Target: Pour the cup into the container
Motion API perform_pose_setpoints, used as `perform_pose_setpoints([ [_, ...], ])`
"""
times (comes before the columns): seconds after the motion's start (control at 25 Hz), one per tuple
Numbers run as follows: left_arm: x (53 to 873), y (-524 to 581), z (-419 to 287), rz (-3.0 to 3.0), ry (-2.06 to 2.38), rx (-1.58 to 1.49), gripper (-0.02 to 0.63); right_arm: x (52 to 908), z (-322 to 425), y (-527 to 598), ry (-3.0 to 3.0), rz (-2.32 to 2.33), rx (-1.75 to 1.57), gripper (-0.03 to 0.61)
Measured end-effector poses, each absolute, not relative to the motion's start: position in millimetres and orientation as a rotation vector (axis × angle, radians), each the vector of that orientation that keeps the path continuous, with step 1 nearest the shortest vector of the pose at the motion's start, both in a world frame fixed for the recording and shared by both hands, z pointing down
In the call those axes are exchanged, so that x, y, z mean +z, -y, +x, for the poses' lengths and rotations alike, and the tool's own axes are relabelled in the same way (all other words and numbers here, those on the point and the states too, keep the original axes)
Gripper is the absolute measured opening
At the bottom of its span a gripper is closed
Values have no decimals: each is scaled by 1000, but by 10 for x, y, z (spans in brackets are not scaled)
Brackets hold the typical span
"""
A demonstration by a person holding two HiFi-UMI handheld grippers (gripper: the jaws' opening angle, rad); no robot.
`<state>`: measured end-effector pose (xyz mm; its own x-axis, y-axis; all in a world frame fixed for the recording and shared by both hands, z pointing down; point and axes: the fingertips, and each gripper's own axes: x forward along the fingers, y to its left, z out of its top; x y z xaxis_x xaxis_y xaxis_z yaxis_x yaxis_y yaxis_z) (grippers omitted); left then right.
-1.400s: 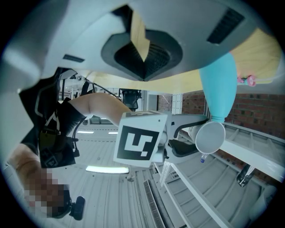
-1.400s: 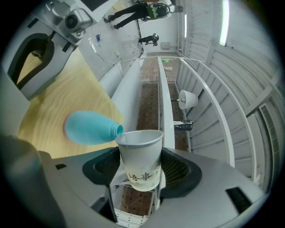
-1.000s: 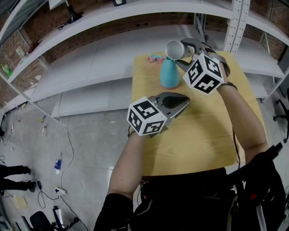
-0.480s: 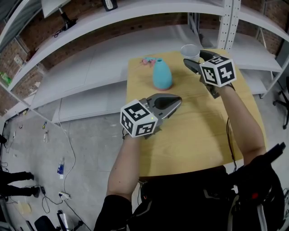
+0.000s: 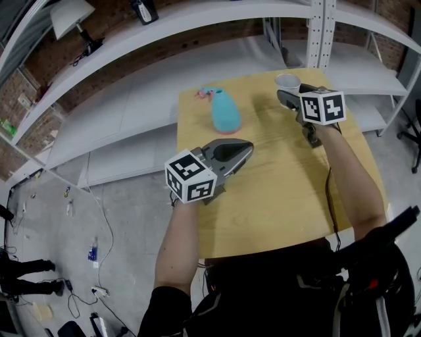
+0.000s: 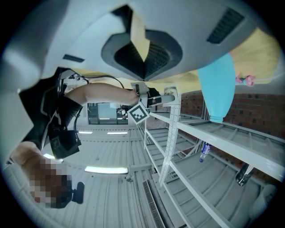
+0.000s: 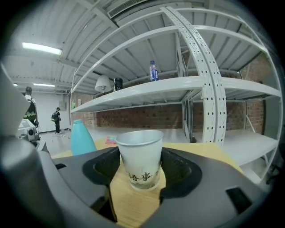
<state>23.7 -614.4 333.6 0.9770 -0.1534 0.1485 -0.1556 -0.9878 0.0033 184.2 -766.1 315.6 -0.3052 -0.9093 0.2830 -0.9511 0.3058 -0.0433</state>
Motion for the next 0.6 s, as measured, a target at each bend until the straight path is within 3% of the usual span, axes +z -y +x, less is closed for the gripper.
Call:
perform_pose_setpoints([
  [0.6, 3326, 6151, 229, 3111, 243, 232, -8, 3409, 1944, 7587, 2368, 1693, 376, 291],
])
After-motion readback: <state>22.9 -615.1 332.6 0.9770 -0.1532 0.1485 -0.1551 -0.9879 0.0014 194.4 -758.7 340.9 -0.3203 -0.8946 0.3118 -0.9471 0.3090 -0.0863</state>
